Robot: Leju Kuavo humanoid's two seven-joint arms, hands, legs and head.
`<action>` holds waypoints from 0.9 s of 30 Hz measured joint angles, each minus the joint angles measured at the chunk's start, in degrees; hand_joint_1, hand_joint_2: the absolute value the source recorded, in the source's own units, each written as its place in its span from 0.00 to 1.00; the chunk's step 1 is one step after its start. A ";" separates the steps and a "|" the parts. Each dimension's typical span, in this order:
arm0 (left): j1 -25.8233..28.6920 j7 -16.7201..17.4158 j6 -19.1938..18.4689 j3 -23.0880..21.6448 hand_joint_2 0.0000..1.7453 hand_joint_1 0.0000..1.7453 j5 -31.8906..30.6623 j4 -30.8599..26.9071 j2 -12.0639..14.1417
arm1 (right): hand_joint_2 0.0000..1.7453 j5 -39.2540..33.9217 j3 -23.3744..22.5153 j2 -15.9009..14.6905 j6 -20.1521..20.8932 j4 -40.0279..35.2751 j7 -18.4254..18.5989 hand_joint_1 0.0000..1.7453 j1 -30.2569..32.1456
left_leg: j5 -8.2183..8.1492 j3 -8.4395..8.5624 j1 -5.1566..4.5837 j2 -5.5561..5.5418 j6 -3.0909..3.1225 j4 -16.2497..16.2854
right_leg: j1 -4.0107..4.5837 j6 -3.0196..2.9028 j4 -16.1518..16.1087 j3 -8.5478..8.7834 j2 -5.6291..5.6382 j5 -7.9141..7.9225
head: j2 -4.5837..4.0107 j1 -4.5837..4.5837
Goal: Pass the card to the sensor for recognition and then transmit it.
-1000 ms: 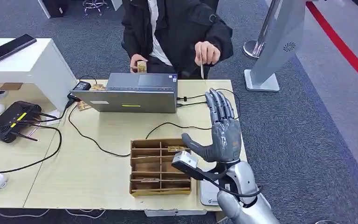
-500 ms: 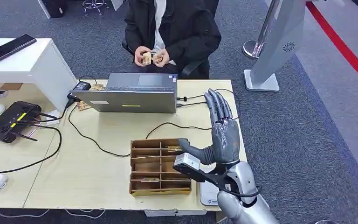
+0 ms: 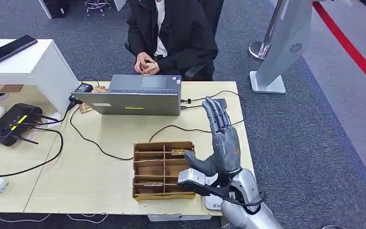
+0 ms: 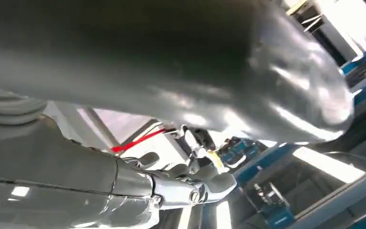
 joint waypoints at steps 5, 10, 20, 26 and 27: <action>0.42 -0.22 -0.61 1.22 0.00 0.00 -0.46 0.00 0.24 | 0.00 -0.72 1.85 -1.07 -0.15 0.09 -1.88 0.00 0.13 | 0.00 -0.01 -0.01 0.00 0.00 0.00 | 0.00 0.00 0.00 0.00 0.00 0.00 | 0.00 0.00; 0.58 -0.33 -0.90 2.14 0.00 0.00 -1.20 0.02 0.59 | 0.00 -0.81 3.56 -1.90 -0.35 0.53 -2.58 0.00 0.21 | -0.02 0.00 0.00 0.00 -0.02 0.00 | 0.00 -0.04 0.00 -0.01 0.00 -0.03 | 0.00 0.00; -9.72 2.29 57.08 0.98 0.00 0.00 -5.42 -4.07 -6.97 | 1.00 4.09 6.45 -1.59 2.47 0.92 1.07 0.00 1.73 | 0.08 0.02 -0.06 -0.02 0.08 0.02 | -0.04 0.01 0.01 0.07 -0.14 0.11 | 0.00 0.00; -9.89 1.62 52.35 0.63 0.00 0.00 -5.05 -4.63 -7.76 | 1.00 4.44 7.23 -1.53 3.17 1.05 1.42 0.00 2.01 | 0.03 0.01 -0.06 -0.03 0.03 0.02 | -0.01 0.04 0.00 0.02 -0.09 0.05 | 0.00 0.00; -9.94 1.62 52.26 0.61 0.00 0.00 -5.03 -4.68 -7.83 | 1.00 4.48 7.30 -1.53 3.41 1.07 1.42 0.00 2.01 | 0.02 0.01 -0.06 -0.04 0.03 0.02 | -0.01 0.03 0.00 0.02 -0.10 0.03 | 0.00 0.00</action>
